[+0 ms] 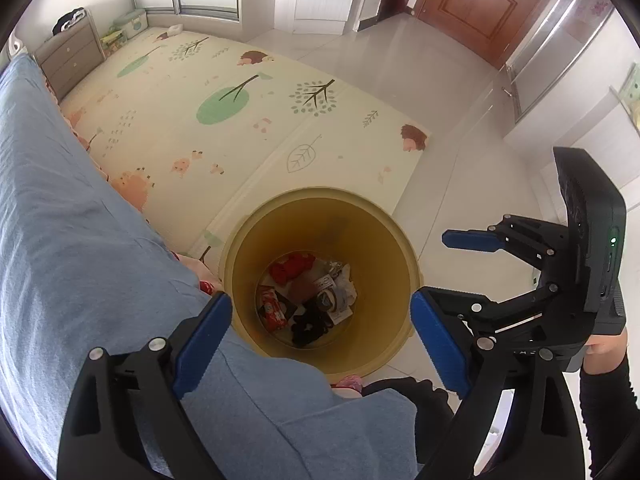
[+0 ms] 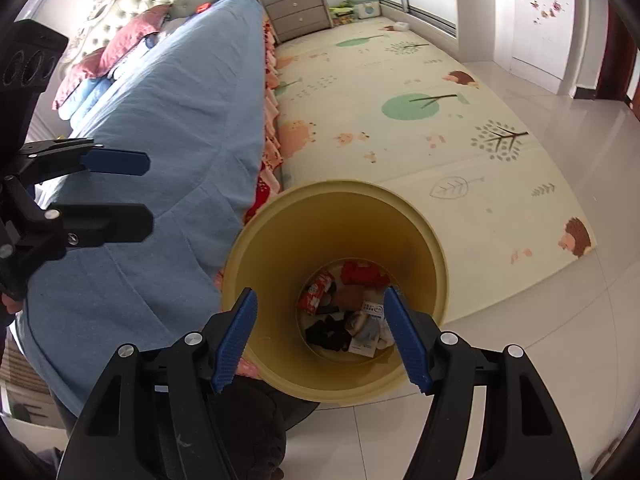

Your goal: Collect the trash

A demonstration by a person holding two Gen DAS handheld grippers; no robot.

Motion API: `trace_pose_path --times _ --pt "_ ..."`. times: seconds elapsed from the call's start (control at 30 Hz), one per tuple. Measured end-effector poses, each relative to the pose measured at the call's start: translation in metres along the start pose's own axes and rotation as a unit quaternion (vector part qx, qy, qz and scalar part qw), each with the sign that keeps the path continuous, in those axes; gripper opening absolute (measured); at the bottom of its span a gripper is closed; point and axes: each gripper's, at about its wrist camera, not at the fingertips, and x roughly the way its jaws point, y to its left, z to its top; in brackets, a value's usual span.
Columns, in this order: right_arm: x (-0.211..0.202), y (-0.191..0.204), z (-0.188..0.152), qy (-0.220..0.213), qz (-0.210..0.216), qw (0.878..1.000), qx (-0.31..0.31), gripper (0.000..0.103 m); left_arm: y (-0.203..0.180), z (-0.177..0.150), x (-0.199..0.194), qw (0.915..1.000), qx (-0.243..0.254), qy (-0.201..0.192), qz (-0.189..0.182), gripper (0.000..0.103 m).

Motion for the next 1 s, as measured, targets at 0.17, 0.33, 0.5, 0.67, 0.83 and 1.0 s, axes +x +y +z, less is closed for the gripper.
trace_pose_path --times 0.17,0.33,0.5,0.67,0.83,1.0 --pt "-0.006 0.001 -0.001 -0.001 -0.006 1.0 -0.001 0.064 0.001 0.001 0.001 1.0 0.001 -0.003 0.0 0.09" --pt "-0.009 0.0 -0.002 -0.003 -0.008 1.0 -0.001 0.064 0.001 0.002 0.001 1.0 0.002 -0.004 0.0 0.09" --pt "-0.018 0.002 -0.004 -0.011 -0.01 1.0 0.001 0.064 0.001 0.001 -0.002 0.9999 0.0 -0.009 -0.006 0.09" --pt "-0.038 0.009 -0.001 -0.049 -0.017 0.999 0.016 0.064 0.002 -0.003 -0.012 0.9996 -0.002 -0.025 -0.012 0.09" --pt "-0.065 0.033 0.002 -0.088 -0.035 0.995 -0.011 0.064 0.006 -0.012 -0.033 0.9982 -0.011 -0.056 -0.019 0.09" --pt "-0.084 0.069 0.003 -0.122 -0.039 0.99 -0.052 0.065 0.018 -0.028 -0.071 0.9921 -0.035 -0.12 0.008 0.094"
